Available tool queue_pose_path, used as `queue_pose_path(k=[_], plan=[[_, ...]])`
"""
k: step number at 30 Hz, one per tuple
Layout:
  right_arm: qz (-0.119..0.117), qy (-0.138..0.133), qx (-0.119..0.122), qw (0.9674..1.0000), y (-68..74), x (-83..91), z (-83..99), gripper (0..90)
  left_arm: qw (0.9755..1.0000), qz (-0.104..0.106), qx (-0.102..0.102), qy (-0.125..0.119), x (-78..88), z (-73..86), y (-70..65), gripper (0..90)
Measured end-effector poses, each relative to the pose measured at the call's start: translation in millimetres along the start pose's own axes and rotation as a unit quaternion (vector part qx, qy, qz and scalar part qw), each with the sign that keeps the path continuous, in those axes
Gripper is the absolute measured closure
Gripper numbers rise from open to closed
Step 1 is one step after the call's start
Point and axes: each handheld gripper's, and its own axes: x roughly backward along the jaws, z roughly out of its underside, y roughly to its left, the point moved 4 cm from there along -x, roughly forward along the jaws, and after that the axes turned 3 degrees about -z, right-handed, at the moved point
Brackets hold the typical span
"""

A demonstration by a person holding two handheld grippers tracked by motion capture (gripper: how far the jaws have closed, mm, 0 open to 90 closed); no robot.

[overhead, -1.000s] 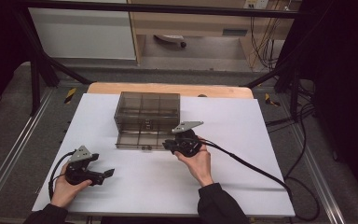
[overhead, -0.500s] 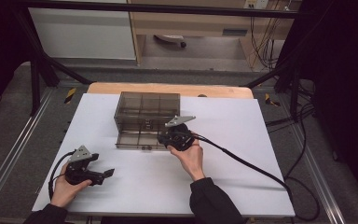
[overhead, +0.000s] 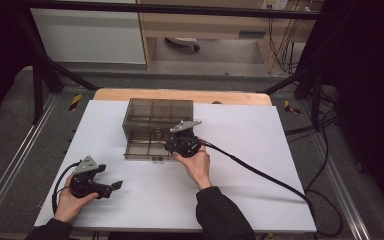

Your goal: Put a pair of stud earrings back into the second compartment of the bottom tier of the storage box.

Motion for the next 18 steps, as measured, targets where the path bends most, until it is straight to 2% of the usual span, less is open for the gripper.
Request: queue_pose_path(k=[18], plan=[[0.002, 0.009, -0.014, 0.9999, -1.6, -31.8, 1.4, 81.3, 1.0000, 0.000, -0.001, 0.001, 0.0, 0.3, 0.3, 4.8]])
